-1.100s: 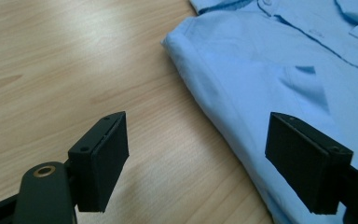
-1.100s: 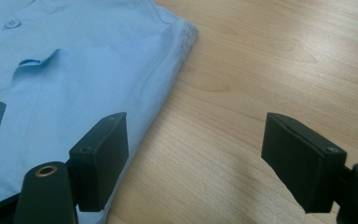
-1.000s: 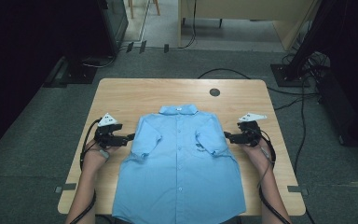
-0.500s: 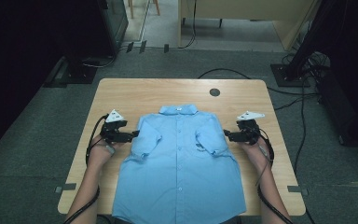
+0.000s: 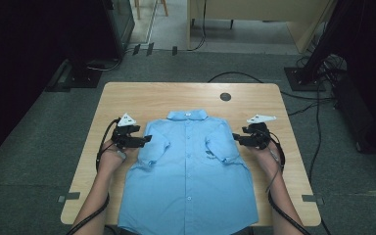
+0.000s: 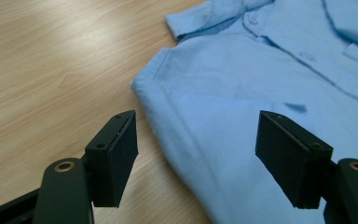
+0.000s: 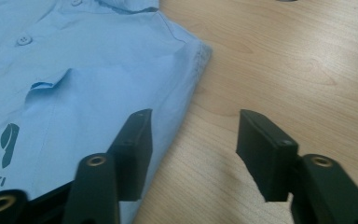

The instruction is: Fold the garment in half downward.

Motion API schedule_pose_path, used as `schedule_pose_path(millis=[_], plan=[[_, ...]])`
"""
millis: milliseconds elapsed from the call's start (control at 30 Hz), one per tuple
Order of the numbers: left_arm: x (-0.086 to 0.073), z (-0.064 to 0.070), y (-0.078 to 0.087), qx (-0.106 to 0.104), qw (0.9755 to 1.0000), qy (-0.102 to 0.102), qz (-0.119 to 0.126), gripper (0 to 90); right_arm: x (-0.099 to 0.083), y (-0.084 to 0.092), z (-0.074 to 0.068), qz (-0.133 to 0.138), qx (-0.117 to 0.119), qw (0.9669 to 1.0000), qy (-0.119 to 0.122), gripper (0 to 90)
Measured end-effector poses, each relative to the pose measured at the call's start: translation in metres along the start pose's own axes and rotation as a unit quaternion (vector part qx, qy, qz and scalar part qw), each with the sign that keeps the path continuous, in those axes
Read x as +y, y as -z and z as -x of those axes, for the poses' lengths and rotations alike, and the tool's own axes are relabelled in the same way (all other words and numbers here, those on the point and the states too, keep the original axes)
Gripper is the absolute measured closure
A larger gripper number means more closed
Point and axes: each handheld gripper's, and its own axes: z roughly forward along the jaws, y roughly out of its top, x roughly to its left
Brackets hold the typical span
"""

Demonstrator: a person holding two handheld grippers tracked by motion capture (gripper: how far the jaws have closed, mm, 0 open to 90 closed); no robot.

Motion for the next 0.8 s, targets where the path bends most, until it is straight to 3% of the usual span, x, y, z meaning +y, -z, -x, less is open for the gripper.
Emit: schedule_pose_path(millis=[167, 267, 300, 467, 633, 800], plan=[[0.003, 0.001, -0.004, 0.002, 1.0000, 0.001, -0.001, 30.0, 0.004, 0.000, -0.002, 0.006, -0.009, 0.9999, 0.007, 49.1], [0.004, 0.005, -0.004, 0.002, 1.0000, -0.009, -0.002, 32.9, 0.006, -0.001, -0.002, 0.008, -0.008, 0.9999, 0.008, 46.8], [0.004, 0.007, -0.006, 0.013, 0.9997, -0.021, -0.007, 32.9, 0.007, -0.003, -0.002, 0.006, -0.006, 0.9999, 0.011, 44.3], [0.002, 0.006, -0.009, 0.018, 0.9994, -0.027, -0.011, 33.0, 0.007, -0.009, -0.005, -0.002, -0.001, 0.9994, 0.036, 44.2], [0.002, 0.006, -0.011, 0.024, 0.9990, -0.034, -0.016, 33.2, 0.011, -0.012, -0.007, -0.001, -0.002, 0.9995, 0.032, 45.2], [0.002, 0.004, -0.011, 0.023, 0.9993, -0.029, -0.012, 33.2, 0.014, -0.014, -0.009, 0.000, -0.003, 0.9997, 0.024, 48.3]])
